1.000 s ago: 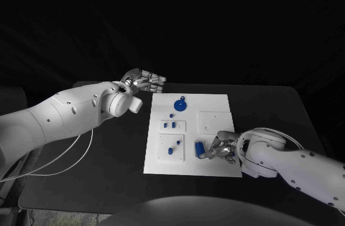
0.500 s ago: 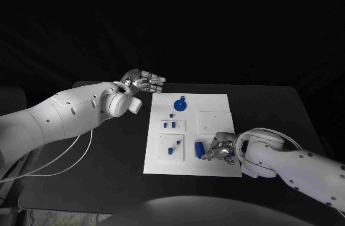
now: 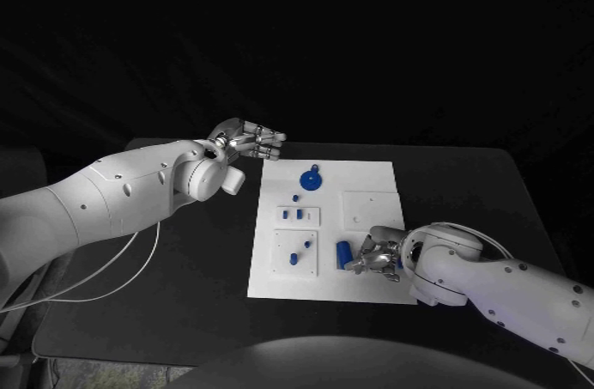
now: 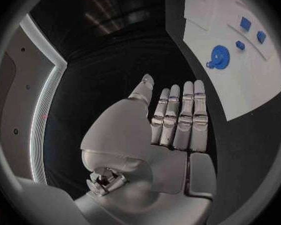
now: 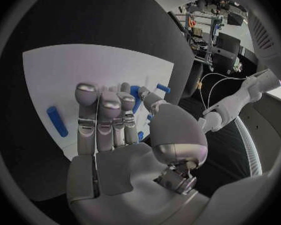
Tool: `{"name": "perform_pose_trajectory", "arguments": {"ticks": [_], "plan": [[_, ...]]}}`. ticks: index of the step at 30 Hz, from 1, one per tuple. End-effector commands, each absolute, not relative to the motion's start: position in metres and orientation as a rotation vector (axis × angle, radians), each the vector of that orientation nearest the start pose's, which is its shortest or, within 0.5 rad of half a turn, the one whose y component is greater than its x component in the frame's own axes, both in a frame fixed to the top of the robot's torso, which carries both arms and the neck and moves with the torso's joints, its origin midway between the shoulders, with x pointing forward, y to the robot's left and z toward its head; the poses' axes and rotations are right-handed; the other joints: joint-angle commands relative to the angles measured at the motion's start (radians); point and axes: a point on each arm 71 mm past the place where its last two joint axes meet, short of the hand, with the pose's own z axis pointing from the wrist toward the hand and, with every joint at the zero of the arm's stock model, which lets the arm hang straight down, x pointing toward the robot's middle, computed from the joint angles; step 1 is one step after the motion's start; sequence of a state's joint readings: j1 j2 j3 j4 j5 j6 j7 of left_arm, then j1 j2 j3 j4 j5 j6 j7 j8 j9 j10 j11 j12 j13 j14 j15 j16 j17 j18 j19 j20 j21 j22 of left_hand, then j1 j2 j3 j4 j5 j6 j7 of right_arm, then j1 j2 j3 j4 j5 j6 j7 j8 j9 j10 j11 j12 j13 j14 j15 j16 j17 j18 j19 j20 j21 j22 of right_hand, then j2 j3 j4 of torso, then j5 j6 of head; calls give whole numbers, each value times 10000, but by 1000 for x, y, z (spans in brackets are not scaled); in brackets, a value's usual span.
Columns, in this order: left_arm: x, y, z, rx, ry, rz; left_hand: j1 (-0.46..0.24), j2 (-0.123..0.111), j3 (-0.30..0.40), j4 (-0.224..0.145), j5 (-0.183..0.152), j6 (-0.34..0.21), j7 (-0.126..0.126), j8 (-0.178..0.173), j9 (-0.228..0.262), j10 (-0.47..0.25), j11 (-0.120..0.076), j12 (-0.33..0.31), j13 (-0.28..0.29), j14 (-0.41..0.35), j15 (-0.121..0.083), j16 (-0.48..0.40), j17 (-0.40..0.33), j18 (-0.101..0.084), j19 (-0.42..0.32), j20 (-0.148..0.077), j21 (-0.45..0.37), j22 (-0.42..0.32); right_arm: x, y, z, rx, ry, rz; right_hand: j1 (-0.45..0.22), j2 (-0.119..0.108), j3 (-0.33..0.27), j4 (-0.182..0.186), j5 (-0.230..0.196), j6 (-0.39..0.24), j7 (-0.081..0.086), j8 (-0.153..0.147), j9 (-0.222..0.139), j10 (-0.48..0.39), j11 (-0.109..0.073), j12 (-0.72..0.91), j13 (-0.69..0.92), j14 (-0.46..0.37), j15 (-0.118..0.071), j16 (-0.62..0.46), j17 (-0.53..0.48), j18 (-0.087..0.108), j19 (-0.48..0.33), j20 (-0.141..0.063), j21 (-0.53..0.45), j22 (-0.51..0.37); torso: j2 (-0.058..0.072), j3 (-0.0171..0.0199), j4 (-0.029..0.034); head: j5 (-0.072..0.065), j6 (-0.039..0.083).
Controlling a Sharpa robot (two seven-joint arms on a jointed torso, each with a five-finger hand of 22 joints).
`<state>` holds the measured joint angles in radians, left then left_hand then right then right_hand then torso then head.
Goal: Assemble the parts on the task board
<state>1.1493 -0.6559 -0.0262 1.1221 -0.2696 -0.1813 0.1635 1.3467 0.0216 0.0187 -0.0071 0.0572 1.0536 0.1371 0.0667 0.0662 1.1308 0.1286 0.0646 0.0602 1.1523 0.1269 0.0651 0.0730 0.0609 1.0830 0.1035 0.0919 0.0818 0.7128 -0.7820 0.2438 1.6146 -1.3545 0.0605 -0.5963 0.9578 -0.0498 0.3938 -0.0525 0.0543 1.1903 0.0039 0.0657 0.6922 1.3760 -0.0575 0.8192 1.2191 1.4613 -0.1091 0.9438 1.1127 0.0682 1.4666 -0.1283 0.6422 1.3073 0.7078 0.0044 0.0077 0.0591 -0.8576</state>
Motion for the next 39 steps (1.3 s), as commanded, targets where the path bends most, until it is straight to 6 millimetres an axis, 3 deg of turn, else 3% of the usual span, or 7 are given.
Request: {"name": "perform_pose_trajectory", "arguments": {"ticks": [1, 15, 30, 39], "plan": [[543, 225, -237, -10079, 16972, -12443, -102, -17, -8, 76, -50, -49, -14, -30, 9, -82, 13, -53, -5, -80, -22, -33, 11, 152, 0, 79, -31, -9, 392, -173, -327, 2136, 23866, 4379, -149, 27, 44, -64, -36, 74, 15, -10, 29, 3, -65, 67, 17, 13, -46, 60, 6, -179, 529, -81, 57, 113, -2, 0, -6, 4, 2], [542, 225, -238, -10081, 17027, -12432, -102, -17, -8, 76, -50, -49, -14, -30, 9, -82, 13, -53, -5, -80, -22, -33, 11, 152, 0, 79, -31, -9, 389, -170, -335, 2106, 24373, 4480, -201, -43, -61, -149, -26, 91, 21, -9, 63, -3, -56, 73, 19, 13, -32, 58, -13, -175, 523, -63, 54, 104, -2, 3, -5, -2, -3], [542, 225, -239, -10081, 17106, -12400, -89, -2, 7, 96, -47, -45, -16, -29, 10, -86, 14, -54, -5, -83, -22, -34, 12, 153, 0, 80, -32, -9, 386, -165, -339, 2191, 24458, 4769, -57, 50, -236, -225, -17, 174, -17, -2, 140, 29, -78, 120, 39, 14, -38, 81, -13, -187, 527, -66, 83, 114, -2, 6, -10, 9, -12], [543, 224, -240, -10082, 17146, -12368, -89, -2, 7, 96, -47, -45, -16, -29, 10, -86, 14, -54, -5, -83, -22, -34, 12, 153, 0, 80, -32, -9, 384, -159, -336, 2172, 24296, 5256, -33, 153, -235, -510, 16, 224, -94, 4, 935, 70, -122, 259, 105, 16, -63, 154, -13, -212, 532, -91, 178, 133, 3, 8, -21, 12, 5]]}}
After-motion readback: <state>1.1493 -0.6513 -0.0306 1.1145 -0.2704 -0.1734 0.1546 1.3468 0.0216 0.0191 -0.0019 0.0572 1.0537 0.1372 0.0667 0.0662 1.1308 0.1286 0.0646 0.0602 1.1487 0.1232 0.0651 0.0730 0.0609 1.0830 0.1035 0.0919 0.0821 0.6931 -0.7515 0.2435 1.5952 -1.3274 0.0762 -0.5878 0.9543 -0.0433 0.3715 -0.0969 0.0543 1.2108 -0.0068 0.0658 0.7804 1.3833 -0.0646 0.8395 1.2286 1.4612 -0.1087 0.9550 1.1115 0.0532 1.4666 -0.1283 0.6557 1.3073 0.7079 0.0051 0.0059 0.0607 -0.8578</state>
